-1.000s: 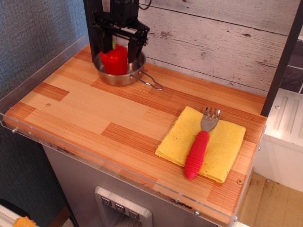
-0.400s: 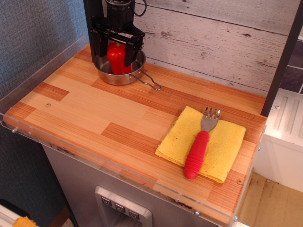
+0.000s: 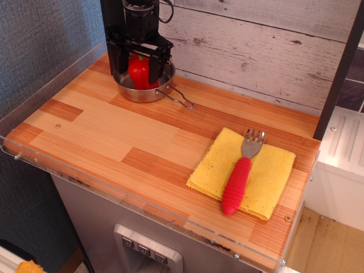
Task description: Place the red pepper in front of the red fork and against the wall.
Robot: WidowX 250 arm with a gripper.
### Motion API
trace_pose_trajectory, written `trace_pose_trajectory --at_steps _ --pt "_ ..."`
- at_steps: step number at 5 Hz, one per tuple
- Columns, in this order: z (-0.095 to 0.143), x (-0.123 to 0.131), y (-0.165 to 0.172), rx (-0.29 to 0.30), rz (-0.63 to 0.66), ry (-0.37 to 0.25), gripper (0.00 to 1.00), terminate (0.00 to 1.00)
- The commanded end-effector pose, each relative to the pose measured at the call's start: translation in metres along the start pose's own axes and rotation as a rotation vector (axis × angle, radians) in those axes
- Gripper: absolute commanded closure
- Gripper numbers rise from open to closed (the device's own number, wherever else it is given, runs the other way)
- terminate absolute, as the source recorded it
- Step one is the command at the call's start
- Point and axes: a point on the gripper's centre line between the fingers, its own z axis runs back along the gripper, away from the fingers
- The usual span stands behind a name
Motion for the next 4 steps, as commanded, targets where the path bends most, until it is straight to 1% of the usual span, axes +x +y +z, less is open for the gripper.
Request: trace_pose_trajectory --at_steps 1,2,3,4 --pt "0.078 0.007 -0.011 -0.033 0.003 -0.193 1.00 0.00" --pt "0.085 0.001 -0.056 -0.078 -0.084 -0.193 1.00 0.00" --pt "0.078 -0.008 -0.102 -0.112 -0.163 -0.162 1.00 0.00" --pt "0.068 -0.017 -0.136 -0.108 -0.215 -0.134 1.00 0.00"
